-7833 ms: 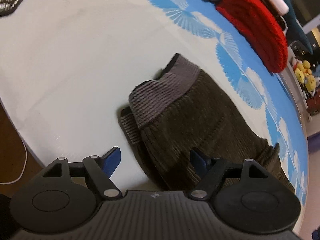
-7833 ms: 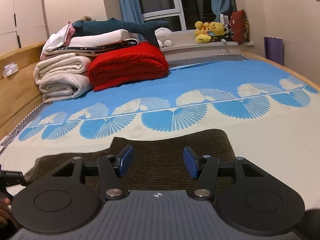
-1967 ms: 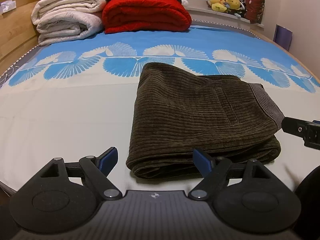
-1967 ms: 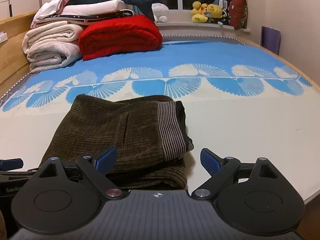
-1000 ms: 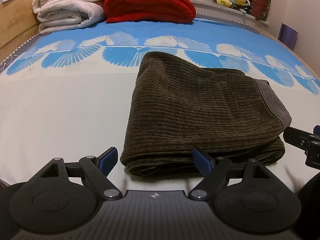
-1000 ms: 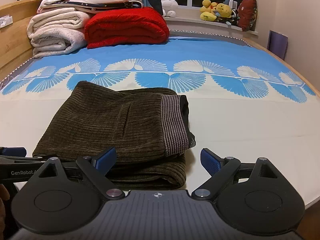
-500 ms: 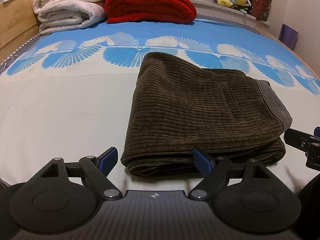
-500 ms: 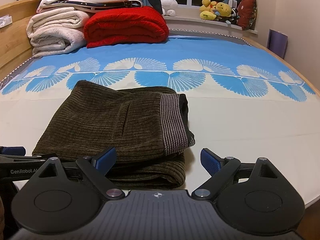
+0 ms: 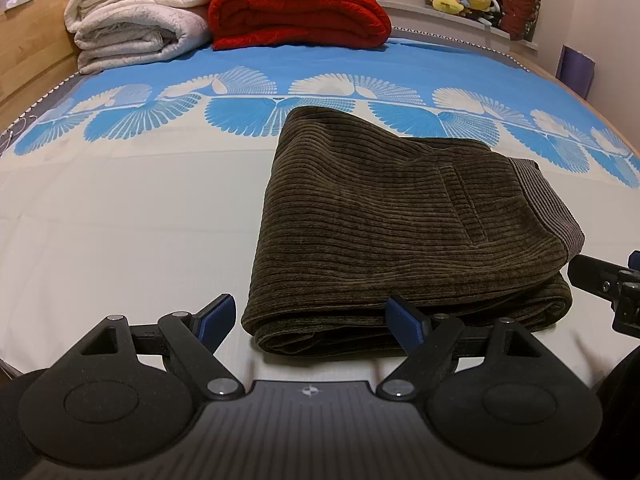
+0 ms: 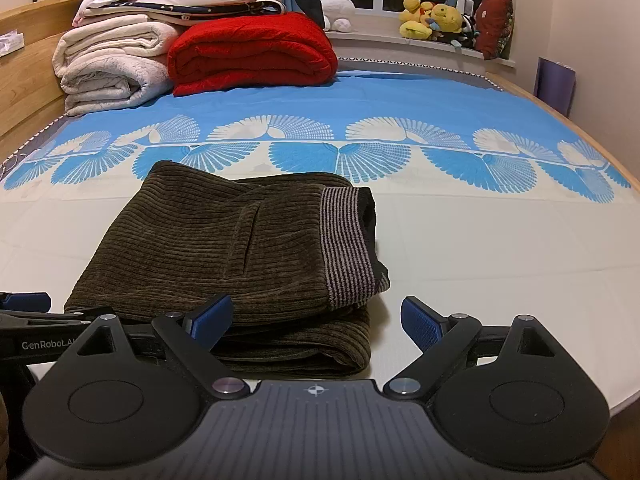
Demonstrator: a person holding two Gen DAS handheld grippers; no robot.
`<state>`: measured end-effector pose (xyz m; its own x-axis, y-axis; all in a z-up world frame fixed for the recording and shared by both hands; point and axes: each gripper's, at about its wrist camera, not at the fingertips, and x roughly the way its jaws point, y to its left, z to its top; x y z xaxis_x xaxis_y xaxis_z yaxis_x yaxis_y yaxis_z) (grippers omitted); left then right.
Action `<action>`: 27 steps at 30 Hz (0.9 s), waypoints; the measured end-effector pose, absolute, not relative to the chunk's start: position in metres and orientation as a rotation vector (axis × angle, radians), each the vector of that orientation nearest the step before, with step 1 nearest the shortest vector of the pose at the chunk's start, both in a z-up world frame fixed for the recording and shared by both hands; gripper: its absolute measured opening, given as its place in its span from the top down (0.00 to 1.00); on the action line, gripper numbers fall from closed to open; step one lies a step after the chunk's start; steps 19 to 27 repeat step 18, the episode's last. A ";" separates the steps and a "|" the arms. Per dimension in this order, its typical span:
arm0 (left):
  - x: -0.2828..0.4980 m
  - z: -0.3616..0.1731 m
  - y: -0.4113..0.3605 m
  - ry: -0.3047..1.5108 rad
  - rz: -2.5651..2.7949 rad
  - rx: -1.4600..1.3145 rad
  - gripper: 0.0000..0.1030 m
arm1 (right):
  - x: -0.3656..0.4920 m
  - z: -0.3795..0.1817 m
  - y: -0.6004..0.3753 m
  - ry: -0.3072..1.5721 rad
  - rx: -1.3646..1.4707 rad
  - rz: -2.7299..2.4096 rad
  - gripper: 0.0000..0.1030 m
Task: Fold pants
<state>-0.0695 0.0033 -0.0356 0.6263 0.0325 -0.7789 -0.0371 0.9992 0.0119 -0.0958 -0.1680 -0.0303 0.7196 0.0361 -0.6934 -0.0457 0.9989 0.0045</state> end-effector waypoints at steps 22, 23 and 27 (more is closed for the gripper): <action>-0.070 -0.036 0.002 0.891 0.038 -0.002 0.16 | -0.096 -0.031 -0.168 0.767 -0.015 0.046 0.11; -0.070 -0.036 0.002 0.891 0.038 -0.002 0.16 | -0.096 -0.031 -0.168 0.767 -0.015 0.046 0.11; -0.070 -0.036 0.002 0.891 0.038 -0.002 0.16 | -0.096 -0.031 -0.168 0.767 -0.015 0.046 0.11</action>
